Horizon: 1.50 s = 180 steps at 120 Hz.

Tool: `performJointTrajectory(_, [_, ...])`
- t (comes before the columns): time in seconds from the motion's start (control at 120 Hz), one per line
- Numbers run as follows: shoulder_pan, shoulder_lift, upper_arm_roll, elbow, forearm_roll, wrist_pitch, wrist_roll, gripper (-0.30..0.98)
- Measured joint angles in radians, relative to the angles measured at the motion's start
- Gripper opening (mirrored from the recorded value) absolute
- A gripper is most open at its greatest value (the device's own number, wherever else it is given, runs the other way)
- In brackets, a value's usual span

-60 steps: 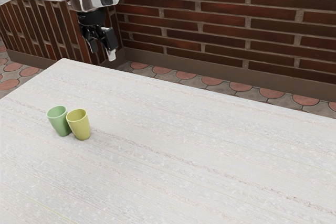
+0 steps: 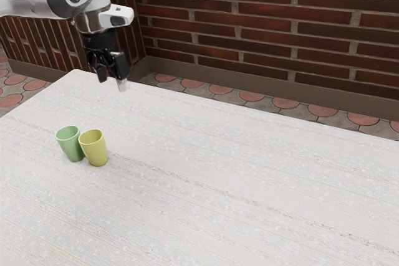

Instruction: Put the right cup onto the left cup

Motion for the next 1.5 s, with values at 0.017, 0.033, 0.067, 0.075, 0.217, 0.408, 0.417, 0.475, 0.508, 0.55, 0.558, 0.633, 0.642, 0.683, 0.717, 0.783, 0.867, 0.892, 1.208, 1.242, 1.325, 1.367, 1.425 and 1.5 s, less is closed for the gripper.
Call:
performJointTrajectory(0.017, [-0.004,-0.008,0.008,-0.017,0.002,0.009,0.0,0.69])
performJointTrajectory(0.033, [-0.009,-0.015,0.017,-0.031,0.003,0.018,0.0,0.69])
performJointTrajectory(0.067, [-0.013,-0.025,0.03,-0.059,0.005,0.034,0.0,0.69])
performJointTrajectory(0.075, [-0.014,-0.027,0.033,-0.065,0.006,0.038,0.0,0.69])
performJointTrajectory(0.217, [0.016,-0.019,0.053,-0.16,0.013,0.123,-0.001,0.69])
performJointTrajectory(0.408, [0.107,0.074,0.056,-0.197,0.015,0.246,0.001,0.69])
performJointTrajectory(0.417, [0.111,0.079,0.057,-0.197,0.015,0.25,0.001,0.69])
performJointTrajectory(0.475, [0.131,0.111,0.072,-0.192,0.013,0.278,0.002,0.69])
performJointTrajectory(0.508, [0.137,0.131,0.079,-0.187,0.012,0.294,0.003,0.69])
performJointTrajectory(0.55, [0.14,0.152,0.084,-0.184,0.011,0.314,0.005,0.69])
performJointTrajectory(0.558, [0.141,0.156,0.084,-0.183,0.01,0.318,0.006,0.69])
performJointTrajectory(0.633, [0.145,0.171,0.085,-0.184,0.01,0.349,0.009,0.69])
performJointTrajectory(0.642, [0.145,0.171,0.085,-0.185,0.01,0.352,0.01,0.69])
performJointTrajectory(0.683, [0.144,0.172,0.082,-0.189,0.01,0.365,0.011,0.69])
performJointTrajectory(0.717, [0.144,0.177,0.082,-0.19,0.01,0.375,0.013,0.69])
performJointTrajectory(0.783, [0.144,0.196,0.081,-0.191,0.009,0.39,0.015,0.69])
performJointTrajectory(0.867, [0.143,0.223,0.08,-0.192,0.007,0.404,0.017,0.69])
performJointTrajectory(0.892, [0.144,0.231,0.08,-0.193,0.006,0.407,0.018,0.69])
performJointTrajectory(1.208, [0.144,0.328,0.08,-0.188,-0.019,0.47,0.025,0.69])
performJointTrajectory(1.242, [0.144,0.338,0.08,-0.186,-0.02,0.479,0.025,0.69])
performJointTrajectory(1.325, [0.144,0.359,0.08,-0.187,-0.023,0.5,0.026,0.69])
performJointTrajectory(1.367, [0.144,0.363,0.08,-0.191,-0.024,0.507,0.026,0.69])
performJointTrajectory(1.425, [0.144,0.365,0.08,-0.194,-0.024,0.514,0.027,0.65])
performJointTrajectory(1.5, [0.142,0.363,0.08,-0.194,-0.02,0.519,0.028,0.45])
